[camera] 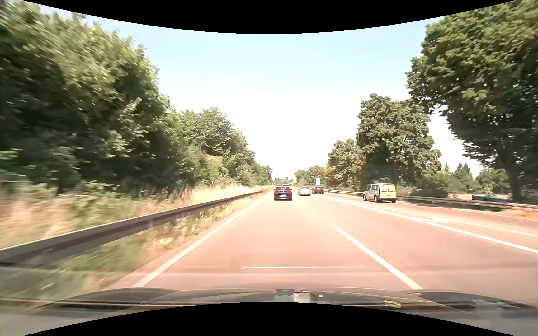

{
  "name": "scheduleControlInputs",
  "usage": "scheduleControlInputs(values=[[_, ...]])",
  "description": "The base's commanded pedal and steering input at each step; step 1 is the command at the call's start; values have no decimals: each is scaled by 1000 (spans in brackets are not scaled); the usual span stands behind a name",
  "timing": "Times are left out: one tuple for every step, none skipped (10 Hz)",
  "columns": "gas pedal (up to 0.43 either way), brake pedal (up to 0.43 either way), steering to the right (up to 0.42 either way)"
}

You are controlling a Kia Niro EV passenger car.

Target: Follow the waypoints while adhering to traffic rules and regulations

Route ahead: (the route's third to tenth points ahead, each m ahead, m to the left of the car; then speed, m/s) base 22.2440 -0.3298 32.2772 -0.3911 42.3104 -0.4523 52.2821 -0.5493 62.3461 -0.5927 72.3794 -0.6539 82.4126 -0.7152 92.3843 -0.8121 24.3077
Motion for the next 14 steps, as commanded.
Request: scheduleControlInputs(values=[[220,0,0],[228,0,0],[228,0,0],[228,0,0],[228,0,0],[228,0,0],[240,0,0],[240,0,0],[240,0,0],[240,0,0],[240,0,0],[240,0,0],[240,0,0],[248,0,0]])
